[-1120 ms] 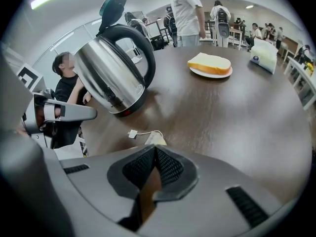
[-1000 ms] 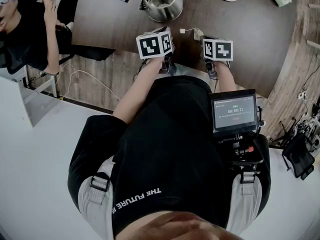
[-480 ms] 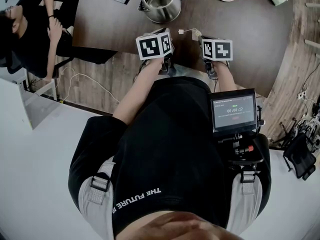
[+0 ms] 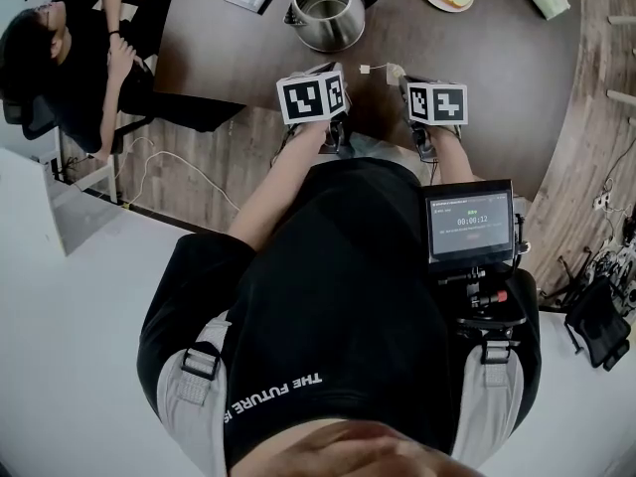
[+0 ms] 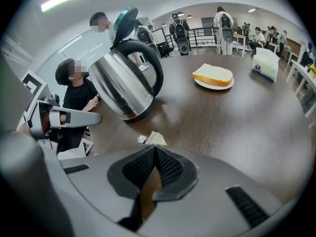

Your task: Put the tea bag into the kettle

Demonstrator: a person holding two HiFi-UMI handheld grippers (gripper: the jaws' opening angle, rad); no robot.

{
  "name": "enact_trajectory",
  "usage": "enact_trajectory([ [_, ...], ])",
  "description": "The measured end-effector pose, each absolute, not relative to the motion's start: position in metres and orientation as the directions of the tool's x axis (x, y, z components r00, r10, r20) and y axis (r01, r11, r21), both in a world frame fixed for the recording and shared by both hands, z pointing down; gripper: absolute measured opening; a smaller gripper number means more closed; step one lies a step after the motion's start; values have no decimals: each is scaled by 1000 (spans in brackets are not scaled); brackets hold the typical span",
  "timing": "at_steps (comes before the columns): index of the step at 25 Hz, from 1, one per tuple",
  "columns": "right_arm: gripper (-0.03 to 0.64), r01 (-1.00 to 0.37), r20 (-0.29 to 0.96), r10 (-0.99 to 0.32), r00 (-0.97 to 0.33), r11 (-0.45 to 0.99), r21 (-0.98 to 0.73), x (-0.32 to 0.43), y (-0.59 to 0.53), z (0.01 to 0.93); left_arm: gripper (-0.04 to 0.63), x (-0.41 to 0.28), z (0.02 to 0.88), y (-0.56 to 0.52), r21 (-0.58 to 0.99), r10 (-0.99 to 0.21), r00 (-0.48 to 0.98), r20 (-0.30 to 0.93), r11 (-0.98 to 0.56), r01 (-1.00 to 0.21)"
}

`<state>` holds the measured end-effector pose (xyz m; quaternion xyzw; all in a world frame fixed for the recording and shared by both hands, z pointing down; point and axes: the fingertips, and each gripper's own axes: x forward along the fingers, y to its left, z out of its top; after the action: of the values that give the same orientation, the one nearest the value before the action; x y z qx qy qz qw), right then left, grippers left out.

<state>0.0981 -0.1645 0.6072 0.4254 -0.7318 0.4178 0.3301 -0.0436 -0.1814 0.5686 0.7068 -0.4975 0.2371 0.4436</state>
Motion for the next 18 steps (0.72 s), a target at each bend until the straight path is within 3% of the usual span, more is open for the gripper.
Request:
enact_trajectory([
  [18,9,-891,811,-392,-434,318,-322,96,-189,588,0,-51,561,-189,389,-527,387,757,-113,-914],
])
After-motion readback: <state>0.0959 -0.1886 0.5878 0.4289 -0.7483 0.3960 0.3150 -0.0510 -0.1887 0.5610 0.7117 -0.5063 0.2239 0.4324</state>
